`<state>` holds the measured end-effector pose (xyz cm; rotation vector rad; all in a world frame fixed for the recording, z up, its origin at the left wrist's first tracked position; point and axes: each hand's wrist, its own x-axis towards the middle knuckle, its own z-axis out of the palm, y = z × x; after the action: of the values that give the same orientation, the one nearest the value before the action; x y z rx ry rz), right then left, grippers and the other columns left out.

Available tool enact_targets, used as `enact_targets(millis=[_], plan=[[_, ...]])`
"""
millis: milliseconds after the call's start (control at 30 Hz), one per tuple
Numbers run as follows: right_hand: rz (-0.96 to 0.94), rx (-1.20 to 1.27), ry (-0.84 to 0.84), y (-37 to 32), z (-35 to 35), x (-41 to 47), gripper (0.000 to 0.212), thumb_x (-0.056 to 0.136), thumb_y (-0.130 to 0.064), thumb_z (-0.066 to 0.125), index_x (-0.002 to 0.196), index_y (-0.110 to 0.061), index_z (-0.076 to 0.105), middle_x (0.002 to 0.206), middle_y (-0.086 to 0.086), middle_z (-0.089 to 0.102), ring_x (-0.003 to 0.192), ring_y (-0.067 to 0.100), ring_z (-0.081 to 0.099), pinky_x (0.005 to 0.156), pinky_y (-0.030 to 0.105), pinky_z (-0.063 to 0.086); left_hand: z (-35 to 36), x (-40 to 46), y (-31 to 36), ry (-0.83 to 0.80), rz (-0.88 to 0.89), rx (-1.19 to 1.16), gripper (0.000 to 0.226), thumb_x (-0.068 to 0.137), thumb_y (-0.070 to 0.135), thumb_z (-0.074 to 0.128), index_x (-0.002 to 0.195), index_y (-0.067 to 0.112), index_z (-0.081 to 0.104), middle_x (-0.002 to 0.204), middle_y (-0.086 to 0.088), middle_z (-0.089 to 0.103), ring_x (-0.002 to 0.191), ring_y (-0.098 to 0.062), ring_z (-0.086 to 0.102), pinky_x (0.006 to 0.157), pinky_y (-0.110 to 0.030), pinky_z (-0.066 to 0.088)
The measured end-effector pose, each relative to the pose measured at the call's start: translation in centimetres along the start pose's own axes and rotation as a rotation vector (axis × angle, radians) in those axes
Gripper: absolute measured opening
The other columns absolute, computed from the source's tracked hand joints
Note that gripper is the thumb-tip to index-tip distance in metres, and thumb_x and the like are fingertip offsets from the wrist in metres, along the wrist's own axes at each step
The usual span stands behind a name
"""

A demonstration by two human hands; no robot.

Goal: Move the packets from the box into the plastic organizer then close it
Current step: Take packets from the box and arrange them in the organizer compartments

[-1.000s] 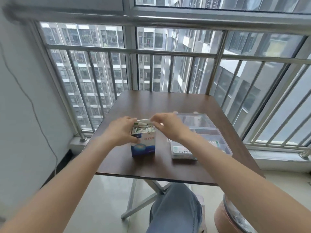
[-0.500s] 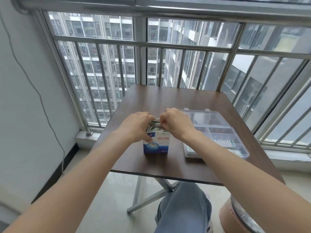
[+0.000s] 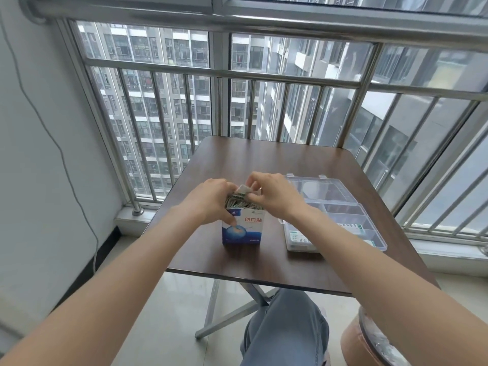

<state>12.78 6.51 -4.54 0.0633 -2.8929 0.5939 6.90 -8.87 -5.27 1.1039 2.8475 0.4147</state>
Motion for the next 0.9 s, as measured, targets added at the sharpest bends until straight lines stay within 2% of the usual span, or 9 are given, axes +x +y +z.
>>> enact_targets(millis=[100, 233, 333, 433, 500, 600, 667, 767, 900], plan=[[-0.008, -0.089, 0.037, -0.1, 0.5, 0.4, 0.014, 0.089, -0.023, 0.061, 0.098, -0.014, 0.067, 0.101, 0.004, 0.068, 0.091, 0.023, 0.061, 0.074, 0.039, 0.052, 0.0, 0.0, 0.0, 0.003, -0.008, -0.001, 0.065, 0.060, 0.032, 0.086, 0.119, 0.020, 0.062, 0.111, -0.001, 0.062, 0.102, -0.022, 0.056, 0.086, -0.038, 0.047], [0.040, 0.050, 0.154, 0.9, 0.4, 0.7, 0.013, 0.091, -0.021, 0.058, 0.085, -0.013, 0.066, 0.089, 0.006, 0.065, 0.089, 0.022, 0.055, 0.070, 0.037, 0.048, 0.3, -0.1, -0.1, 0.004, -0.003, -0.004, 0.069, 0.063, 0.031, 0.084, 0.126, 0.023, 0.057, 0.115, -0.001, 0.060, 0.105, -0.021, 0.053, 0.089, -0.037, 0.045], [0.077, 0.135, 0.235, 1.9, -0.4, 0.3, 0.020, 0.092, -0.020, 0.058, 0.074, -0.012, 0.059, 0.081, 0.002, 0.061, 0.078, 0.018, 0.049, 0.063, 0.029, 0.038, 0.9, -0.5, -0.5, 0.001, 0.006, 0.015, 0.086, 0.066, 0.035, 0.081, 0.142, 0.024, 0.041, 0.136, 0.001, 0.051, 0.120, -0.021, 0.048, 0.099, -0.035, 0.040], [0.109, 0.210, 0.315, 2.2, -1.1, -0.4, 0.016, 0.092, -0.021, 0.059, 0.089, -0.010, 0.070, 0.082, -0.001, 0.063, 0.072, 0.014, 0.046, 0.062, 0.027, 0.036, 0.7, -1.1, 0.0, 0.064, -0.023, 0.003, 0.100, 0.073, 0.045, 0.075, 0.150, 0.016, 0.018, 0.153, -0.003, 0.030, 0.142, -0.019, 0.023, 0.116, -0.035, 0.014], [0.098, 0.275, 0.371, 2.3, -1.5, -1.0, 0.014, 0.091, -0.021, 0.060, 0.092, -0.014, 0.072, 0.084, 0.001, 0.067, 0.068, 0.011, 0.046, 0.061, 0.024, 0.036, 0.0, -1.7, 1.4, 0.201, -0.022, -0.141, 0.095, 0.078, 0.045, 0.071, 0.150, 0.015, 0.017, 0.155, -0.004, 0.023, 0.145, -0.016, 0.012, 0.116, -0.032, 0.001], [0.044, 0.334, 0.400, 2.1, -2.9, -2.2, 0.011, 0.089, -0.018, 0.063, 0.090, -0.014, 0.073, 0.071, -0.005, 0.062, 0.057, 0.002, 0.046, 0.054, 0.012, 0.034, -1.2, -1.5, 4.2, 0.372, 0.060, -0.285, 0.075, 0.086, 0.035, 0.064, 0.147, 0.015, 0.025, 0.151, -0.002, 0.031, 0.142, -0.015, 0.021, 0.111, -0.023, 0.012], [0.014, 0.396, 0.378, 2.3, -4.2, -3.2, 0.010, 0.087, -0.019, 0.065, 0.091, -0.014, 0.074, 0.069, -0.003, 0.063, 0.059, 0.005, 0.048, 0.057, 0.016, 0.039, -1.8, -1.0, 5.8, 0.371, 0.143, -0.335, 0.069, 0.089, 0.031, 0.062, 0.147, 0.014, 0.027, 0.147, -0.002, 0.039, 0.136, -0.015, 0.032, 0.107, -0.022, 0.021], [0.003, 0.552, 0.333, 3.4, -6.0, -4.8, 0.010, 0.087, -0.019, 0.065, 0.092, -0.016, 0.073, 0.080, 0.002, 0.070, 0.075, 0.019, 0.060, 0.074, 0.030, 0.049, -2.3, -0.7, 8.1, 0.126, 0.171, -0.424, 0.068, 0.091, 0.023, 0.060, 0.148, 0.020, 0.023, 0.137, 0.000, 0.046, 0.123, -0.016, 0.047, 0.100, -0.028, 0.036], [0.086, 0.702, 0.282, 5.1, -7.2, -7.0, 0.011, 0.086, -0.008, 0.065, 0.088, -0.017, 0.070, 0.077, -0.001, 0.069, 0.068, 0.003, 0.060, 0.065, 0.018, 0.046, -1.5, -0.2, 10.3, -0.135, 0.163, -0.719, 0.033, 0.094, 0.007, 0.051, 0.126, 0.014, 0.050, 0.108, -0.005, 0.064, 0.096, -0.020, 0.065, 0.085, -0.029, 0.050]])
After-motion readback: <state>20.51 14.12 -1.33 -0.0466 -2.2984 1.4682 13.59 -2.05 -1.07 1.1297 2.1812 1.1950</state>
